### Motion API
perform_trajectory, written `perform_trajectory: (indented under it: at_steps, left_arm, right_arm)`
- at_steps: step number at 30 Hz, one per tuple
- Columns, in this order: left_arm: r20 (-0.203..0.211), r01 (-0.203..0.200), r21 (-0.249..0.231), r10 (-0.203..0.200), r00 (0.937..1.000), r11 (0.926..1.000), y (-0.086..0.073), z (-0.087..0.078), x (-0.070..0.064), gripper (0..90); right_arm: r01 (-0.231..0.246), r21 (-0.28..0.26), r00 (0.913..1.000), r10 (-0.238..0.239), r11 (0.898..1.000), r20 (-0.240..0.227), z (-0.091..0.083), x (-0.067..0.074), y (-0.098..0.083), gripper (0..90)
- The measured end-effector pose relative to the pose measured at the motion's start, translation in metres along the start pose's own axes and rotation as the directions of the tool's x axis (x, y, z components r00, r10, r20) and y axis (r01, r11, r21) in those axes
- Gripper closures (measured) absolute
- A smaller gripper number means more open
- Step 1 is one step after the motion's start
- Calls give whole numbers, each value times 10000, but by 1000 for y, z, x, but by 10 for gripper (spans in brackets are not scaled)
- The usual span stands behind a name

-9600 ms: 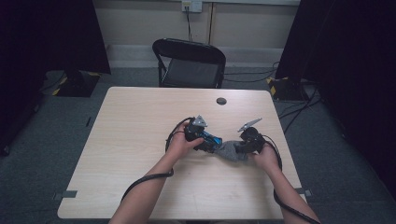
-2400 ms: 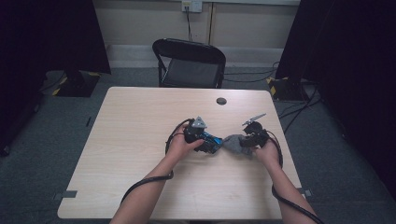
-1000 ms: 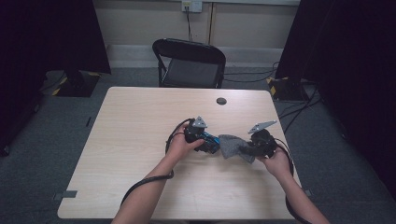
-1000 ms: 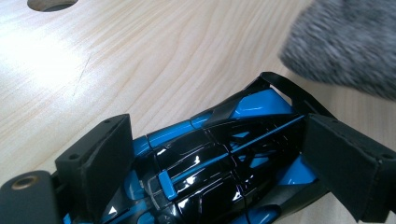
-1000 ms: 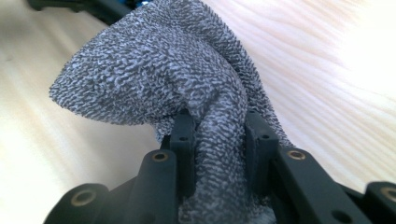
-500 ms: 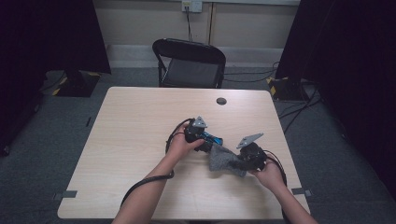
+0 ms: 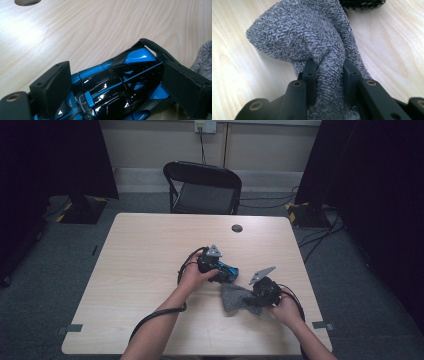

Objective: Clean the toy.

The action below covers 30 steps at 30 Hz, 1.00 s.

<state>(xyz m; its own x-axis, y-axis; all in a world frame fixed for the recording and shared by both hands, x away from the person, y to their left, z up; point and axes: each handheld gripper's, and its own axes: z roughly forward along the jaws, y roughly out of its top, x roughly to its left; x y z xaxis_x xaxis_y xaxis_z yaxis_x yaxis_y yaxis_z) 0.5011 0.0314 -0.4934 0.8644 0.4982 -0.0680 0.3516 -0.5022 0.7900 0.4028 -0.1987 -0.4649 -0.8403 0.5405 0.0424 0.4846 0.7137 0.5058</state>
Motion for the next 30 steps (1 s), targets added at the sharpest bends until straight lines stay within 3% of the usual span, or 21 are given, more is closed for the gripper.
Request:
perform_trajectory:
  at_steps: [4, 30]
  left_arm:
    - [17, 10, 5, -10, 10000, 10000, 0, 0, 0, 89]
    - [7, 14, -35, -14, 10000, 10000, -1, 0, 0, 89]
  right_arm:
    - [-315, 46, 9995, 315, 9995, -18, 3, -6, 3, 687]
    - [-1223, 188, 9913, 1212, 9923, 510, 1, -56, 3, 685]
